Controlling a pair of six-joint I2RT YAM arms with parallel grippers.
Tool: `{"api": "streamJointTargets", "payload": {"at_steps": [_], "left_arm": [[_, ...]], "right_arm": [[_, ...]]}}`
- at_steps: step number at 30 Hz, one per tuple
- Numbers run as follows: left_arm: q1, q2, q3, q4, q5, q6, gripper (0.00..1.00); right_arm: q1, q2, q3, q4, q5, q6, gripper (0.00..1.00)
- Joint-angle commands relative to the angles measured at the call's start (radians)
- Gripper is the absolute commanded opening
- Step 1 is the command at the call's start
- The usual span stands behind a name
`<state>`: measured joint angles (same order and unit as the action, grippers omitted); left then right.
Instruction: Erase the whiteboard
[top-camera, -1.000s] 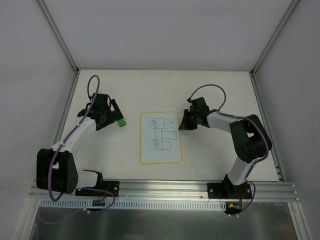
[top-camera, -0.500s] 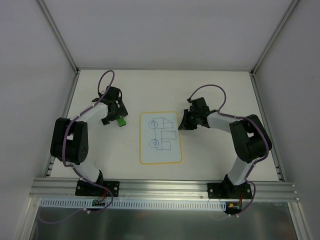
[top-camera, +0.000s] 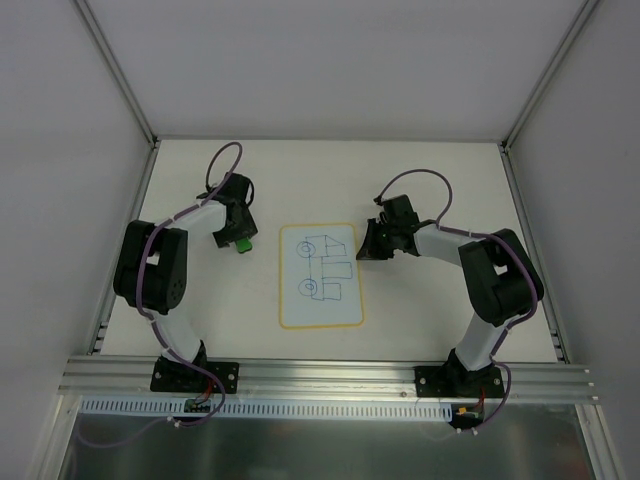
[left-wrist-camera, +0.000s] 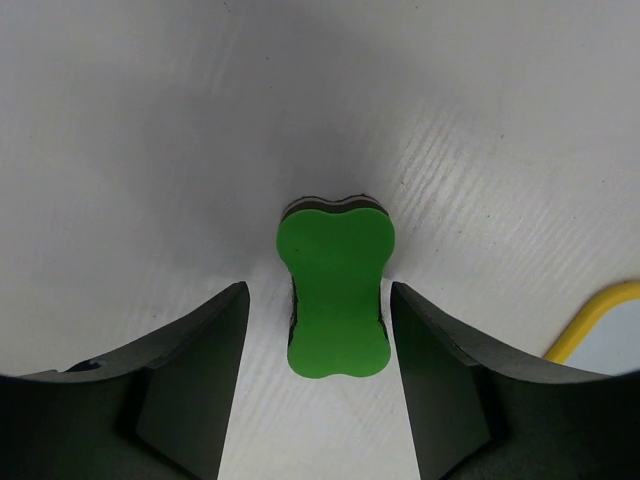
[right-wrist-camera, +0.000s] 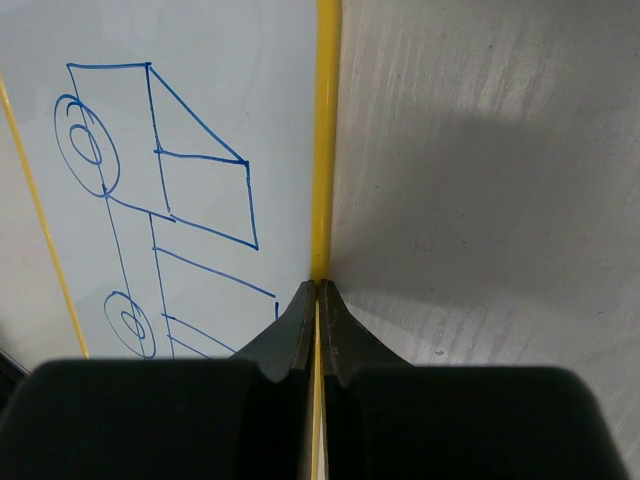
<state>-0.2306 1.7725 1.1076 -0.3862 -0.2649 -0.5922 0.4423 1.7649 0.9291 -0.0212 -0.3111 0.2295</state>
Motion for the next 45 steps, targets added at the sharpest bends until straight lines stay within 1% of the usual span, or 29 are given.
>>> {"api": "streamJointTargets", "payload": {"at_steps": [1,3,5,18,19,20,22,23,26,27,30,34,41,45], "left_arm": [[-0.019,0.004,0.026,-0.002,-0.020,-0.024,0.58],[-0.023,0.005,0.021,-0.002,-0.022,-0.027,0.57],[-0.023,0.005,0.020,-0.003,-0.025,-0.027,0.52],[-0.023,-0.001,0.020,-0.002,-0.030,-0.006,0.37],[-0.024,-0.002,0.021,-0.002,-0.025,-0.001,0.28],[-0.027,-0.002,0.023,-0.002,-0.020,0.008,0.23],[-0.042,-0.007,0.034,-0.002,-0.014,0.048,0.16],[-0.068,-0.015,0.038,-0.002,-0.013,0.061,0.12],[-0.122,-0.030,0.055,-0.002,-0.002,0.114,0.09],[-0.160,-0.034,0.063,0.000,0.003,0.133,0.08],[-0.225,-0.038,0.077,-0.002,0.029,0.158,0.05],[-0.289,-0.021,0.098,-0.003,0.058,0.184,0.05],[-0.340,0.117,0.182,-0.005,0.084,0.201,0.01],[-0.371,0.174,0.230,-0.010,0.098,0.198,0.00]], "right_arm": [[0.009,0.031,-0.027,-0.039,0.033,-0.012,0.00],[0.009,0.031,-0.029,-0.040,0.032,-0.010,0.00],[0.009,0.031,-0.029,-0.039,0.032,-0.012,0.00],[0.009,0.036,-0.027,-0.040,0.029,-0.012,0.00],[0.009,0.036,-0.026,-0.040,0.029,-0.012,0.00],[0.009,0.036,-0.026,-0.040,0.029,-0.010,0.00],[0.009,0.038,-0.027,-0.040,0.029,-0.010,0.00],[0.009,0.038,-0.027,-0.040,0.030,-0.009,0.00],[0.007,0.042,-0.026,-0.040,0.030,-0.007,0.00],[0.009,0.042,-0.024,-0.040,0.030,-0.009,0.00],[0.009,0.042,-0.026,-0.042,0.032,-0.005,0.00],[0.007,0.044,-0.024,-0.042,0.033,-0.004,0.00],[0.009,0.051,-0.021,-0.042,0.032,-0.001,0.00],[0.009,0.050,-0.021,-0.042,0.033,-0.001,0.00]]}}
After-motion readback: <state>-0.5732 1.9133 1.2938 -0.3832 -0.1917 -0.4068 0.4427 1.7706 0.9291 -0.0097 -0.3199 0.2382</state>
